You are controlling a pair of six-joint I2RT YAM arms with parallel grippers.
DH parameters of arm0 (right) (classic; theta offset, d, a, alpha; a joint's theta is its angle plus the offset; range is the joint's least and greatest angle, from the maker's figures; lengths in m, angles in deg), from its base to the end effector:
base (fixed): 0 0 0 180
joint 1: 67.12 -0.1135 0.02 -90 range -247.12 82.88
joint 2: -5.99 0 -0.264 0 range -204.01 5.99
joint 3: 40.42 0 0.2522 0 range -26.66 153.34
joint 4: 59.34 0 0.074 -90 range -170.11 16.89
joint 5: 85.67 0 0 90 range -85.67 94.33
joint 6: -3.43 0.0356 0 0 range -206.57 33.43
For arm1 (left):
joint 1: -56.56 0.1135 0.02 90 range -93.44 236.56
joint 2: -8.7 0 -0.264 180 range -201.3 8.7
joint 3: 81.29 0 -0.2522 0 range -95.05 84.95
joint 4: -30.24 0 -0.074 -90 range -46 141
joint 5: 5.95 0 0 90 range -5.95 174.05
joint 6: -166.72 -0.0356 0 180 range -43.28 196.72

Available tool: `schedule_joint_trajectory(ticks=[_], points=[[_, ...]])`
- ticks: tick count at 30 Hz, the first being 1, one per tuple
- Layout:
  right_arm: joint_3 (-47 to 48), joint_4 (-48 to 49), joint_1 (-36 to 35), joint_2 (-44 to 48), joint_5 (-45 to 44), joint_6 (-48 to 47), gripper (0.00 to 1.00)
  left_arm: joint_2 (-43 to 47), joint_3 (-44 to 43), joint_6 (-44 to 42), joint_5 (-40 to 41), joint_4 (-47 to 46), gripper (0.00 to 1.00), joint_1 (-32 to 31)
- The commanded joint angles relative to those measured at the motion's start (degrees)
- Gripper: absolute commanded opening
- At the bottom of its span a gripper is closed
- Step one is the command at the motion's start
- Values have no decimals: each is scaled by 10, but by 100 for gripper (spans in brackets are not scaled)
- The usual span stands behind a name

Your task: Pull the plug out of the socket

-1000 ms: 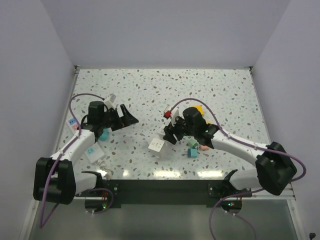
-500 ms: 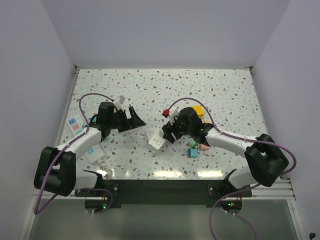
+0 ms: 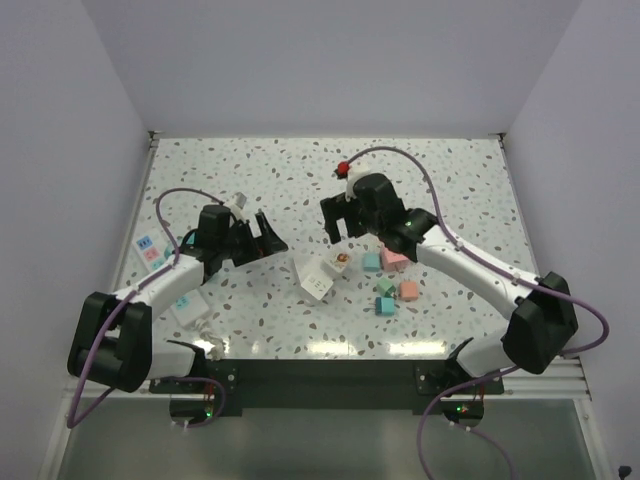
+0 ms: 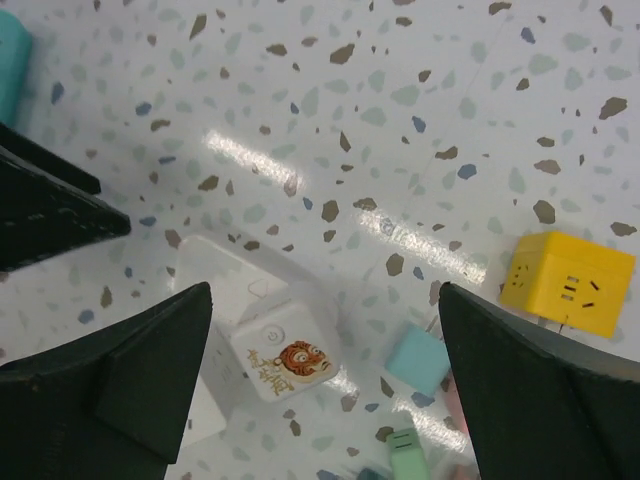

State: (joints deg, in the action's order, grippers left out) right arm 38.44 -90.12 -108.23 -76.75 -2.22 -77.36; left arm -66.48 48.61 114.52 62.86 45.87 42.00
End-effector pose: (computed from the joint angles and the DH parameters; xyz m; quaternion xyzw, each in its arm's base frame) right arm 0.2500 0.2127 0.2961 -0.2175 0.8574 0.1513 0.4411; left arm 0.2505 -0.0784 0.1919 -0.1049 0.8905 -0.3308 0.2941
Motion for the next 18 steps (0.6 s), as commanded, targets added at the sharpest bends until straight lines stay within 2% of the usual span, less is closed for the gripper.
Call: schedule_joint_trajectory(ticks=[1,4,9,13,16,18], points=[[105,-179,0,8,-70,120,99,22,-22,18,47,10,100,-3],[102,-209,-3,14,-88,204,99,26,-27,24,61,22,100,-3],[152,-349,-29,-15,-51,368,99,30,-46,24,98,77,100,-3],[147,-348,-81,-18,-35,526,99,50,-49,25,117,102,100,-3],[129,-321,-102,-44,-8,610,99,71,-48,26,128,118,100,-3],[133,-331,-110,-71,-6,632,99,85,-48,27,133,137,100,-3]])
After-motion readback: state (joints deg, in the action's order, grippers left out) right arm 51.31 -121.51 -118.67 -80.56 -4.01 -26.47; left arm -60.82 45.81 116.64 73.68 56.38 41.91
